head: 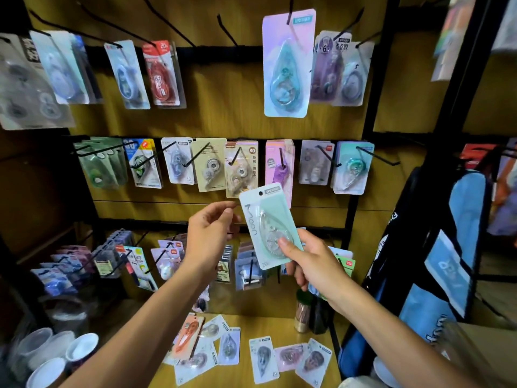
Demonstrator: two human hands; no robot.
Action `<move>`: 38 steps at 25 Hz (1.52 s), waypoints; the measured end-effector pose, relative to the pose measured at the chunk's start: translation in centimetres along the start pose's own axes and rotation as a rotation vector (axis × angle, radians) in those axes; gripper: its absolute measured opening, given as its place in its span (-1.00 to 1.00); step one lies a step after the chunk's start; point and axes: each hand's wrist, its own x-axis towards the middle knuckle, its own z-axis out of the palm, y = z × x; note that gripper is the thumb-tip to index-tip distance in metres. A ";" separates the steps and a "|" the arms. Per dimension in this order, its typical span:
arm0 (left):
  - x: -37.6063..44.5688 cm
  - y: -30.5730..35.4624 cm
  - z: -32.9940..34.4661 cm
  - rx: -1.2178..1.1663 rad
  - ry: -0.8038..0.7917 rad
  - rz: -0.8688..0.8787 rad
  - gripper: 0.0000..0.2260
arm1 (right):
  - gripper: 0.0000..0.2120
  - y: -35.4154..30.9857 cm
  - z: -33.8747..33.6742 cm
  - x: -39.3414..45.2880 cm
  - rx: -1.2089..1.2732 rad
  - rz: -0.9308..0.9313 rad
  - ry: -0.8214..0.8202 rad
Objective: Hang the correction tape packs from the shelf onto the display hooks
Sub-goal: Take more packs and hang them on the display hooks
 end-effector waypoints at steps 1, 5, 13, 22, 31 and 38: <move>0.2 -0.3 -0.5 0.020 0.010 0.005 -0.84 | -0.81 0.0 0.2 0.1 0.036 0.005 0.002; 0.7 -1.6 -3.1 0.137 0.041 0.043 -0.85 | -0.83 -0.4 2.0 0.8 0.088 0.002 -0.055; 2.6 -1.4 -13.8 0.665 0.208 0.174 -0.64 | -0.87 -3.0 11.2 4.9 0.049 -0.073 -0.181; 6.0 -1.7 -28.3 0.949 0.321 0.100 -0.48 | -0.92 -8.1 25.7 11.8 0.012 -0.176 -0.327; 10.8 -3.8 -37.8 1.143 0.358 -0.021 -0.43 | -0.75 -11.5 40.5 19.3 -0.147 -0.218 -0.352; 12.8 -3.8 -40.7 1.307 0.426 -0.030 -0.17 | -0.72 -12.4 44.9 22.6 -0.219 -0.231 -0.323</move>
